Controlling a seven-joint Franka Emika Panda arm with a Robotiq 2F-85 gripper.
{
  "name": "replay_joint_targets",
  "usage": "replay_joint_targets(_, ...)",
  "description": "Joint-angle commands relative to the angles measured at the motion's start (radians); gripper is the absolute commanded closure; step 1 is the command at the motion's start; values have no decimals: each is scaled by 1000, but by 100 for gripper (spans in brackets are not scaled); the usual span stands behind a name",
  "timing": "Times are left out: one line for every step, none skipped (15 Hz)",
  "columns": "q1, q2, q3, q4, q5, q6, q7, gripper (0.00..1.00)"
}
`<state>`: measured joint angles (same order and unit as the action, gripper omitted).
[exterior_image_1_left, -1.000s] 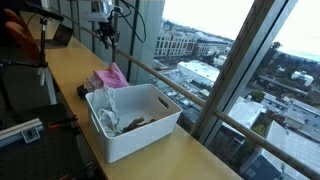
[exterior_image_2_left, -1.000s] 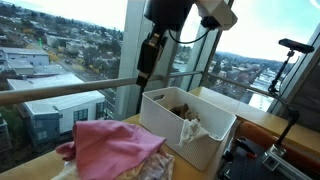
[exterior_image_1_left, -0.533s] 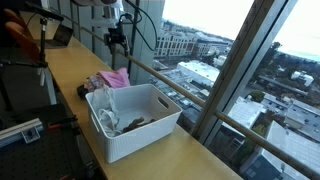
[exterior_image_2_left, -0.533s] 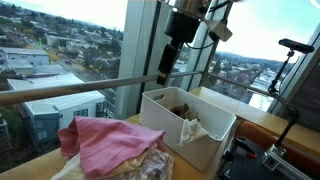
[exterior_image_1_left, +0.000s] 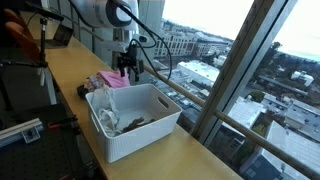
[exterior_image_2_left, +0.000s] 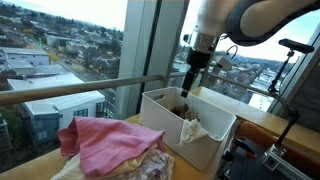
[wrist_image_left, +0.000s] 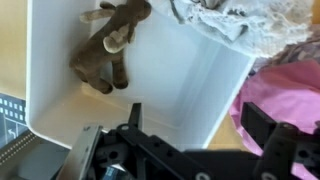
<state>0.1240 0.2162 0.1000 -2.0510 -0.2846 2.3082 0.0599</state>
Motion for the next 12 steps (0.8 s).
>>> replay_joint_targets(-29,-18,-34,-100,6,72,-17,0)
replay_joint_targets(-39,-17,-43,-124,7,88,-19,0)
replay_joint_targets(-47,-16,-51,-145,8,99,-19,0)
replay_joint_targets(-52,-17,-56,-170,15,106,-17,0)
replay_joint_targets(-55,-20,-59,-193,18,111,-12,0)
replay_joint_targets(-54,-23,-59,-219,19,116,-4,0)
replay_joint_targets(-53,-22,-57,-243,22,124,0,0)
replay_joint_targets(-51,-19,-55,-265,24,130,6,0)
replay_joint_targets(-50,-12,-52,-284,31,139,7,0)
replay_joint_targets(-48,-6,-50,-301,42,151,6,0)
replay_joint_targets(-46,4,-46,-315,52,162,3,0)
replay_joint_targets(-46,16,-41,-326,68,173,-3,0)
